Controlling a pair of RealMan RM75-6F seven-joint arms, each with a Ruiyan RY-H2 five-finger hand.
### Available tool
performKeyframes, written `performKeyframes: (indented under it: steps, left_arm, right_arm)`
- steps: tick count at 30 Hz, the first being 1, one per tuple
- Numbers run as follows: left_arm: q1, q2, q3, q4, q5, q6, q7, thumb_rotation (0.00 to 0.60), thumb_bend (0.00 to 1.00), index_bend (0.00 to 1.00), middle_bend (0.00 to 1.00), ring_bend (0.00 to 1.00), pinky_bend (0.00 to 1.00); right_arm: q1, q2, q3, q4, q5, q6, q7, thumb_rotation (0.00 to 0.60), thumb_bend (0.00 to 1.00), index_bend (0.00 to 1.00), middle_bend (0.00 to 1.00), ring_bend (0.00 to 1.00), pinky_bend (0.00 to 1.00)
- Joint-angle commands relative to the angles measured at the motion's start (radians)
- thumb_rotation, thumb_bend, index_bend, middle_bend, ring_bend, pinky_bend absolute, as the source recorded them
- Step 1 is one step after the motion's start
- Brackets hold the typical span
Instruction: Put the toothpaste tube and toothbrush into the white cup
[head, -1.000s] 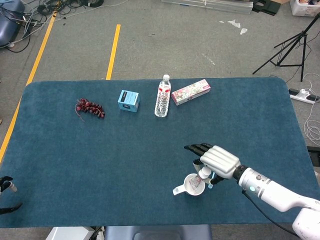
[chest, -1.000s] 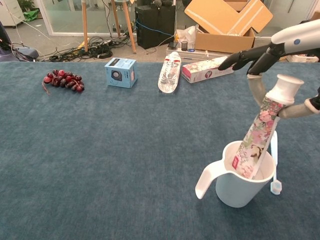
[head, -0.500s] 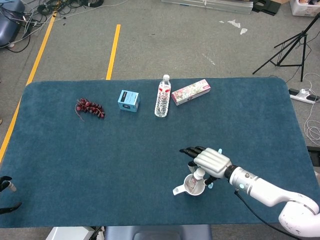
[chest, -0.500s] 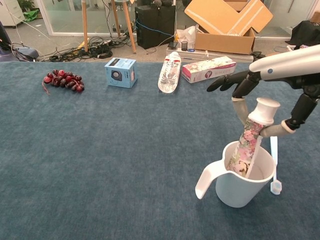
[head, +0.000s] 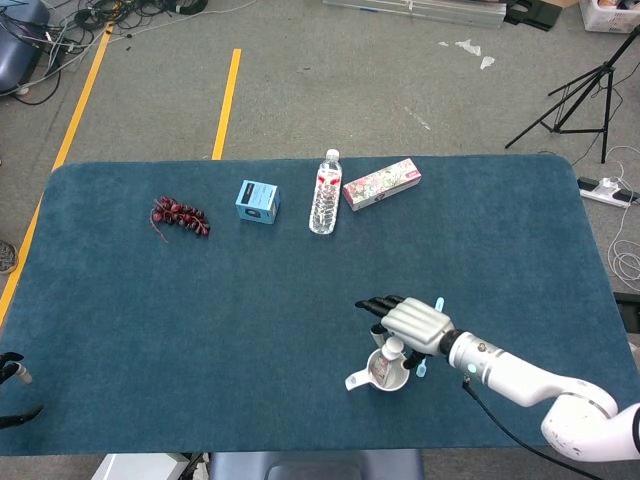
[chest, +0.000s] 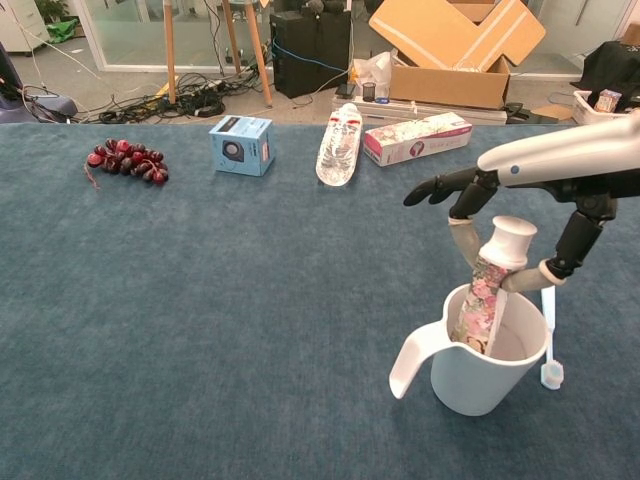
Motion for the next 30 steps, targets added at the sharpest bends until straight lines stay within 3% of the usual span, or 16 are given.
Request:
performKeyframes:
  steps: [1,14,30]
  left_arm:
    - [0.0,0.001,0.0,0.0,-0.001,0.0,-0.001,0.6,0.0,0.49,0.27,0.21,0.29]
    - [0.001,0.001,0.0,-0.001,0.0,0.001,0.001,0.6,0.0,0.49,0.27,0.21,0.29]
    - [0.0,0.003,-0.001,-0.005,-0.006,-0.005,0.005,0.6,0.0,0.49,0.27,0.21,0.29]
  right_arm:
    - [0.004,-0.006,-0.003,0.005,0.005,-0.004,-0.003,0.6,0.3,0.65,0.03,0.0,0.14]
    - [0.019,-0.013,-0.017,0.01,0.012,-0.015,0.002,0.6,0.29,0.65,0.03,0.0,0.14]
    - [0.033,0.001,-0.04,0.02,-0.041,-0.015,0.074,0.6,0.2,0.36,0.0,0.0,0.13]
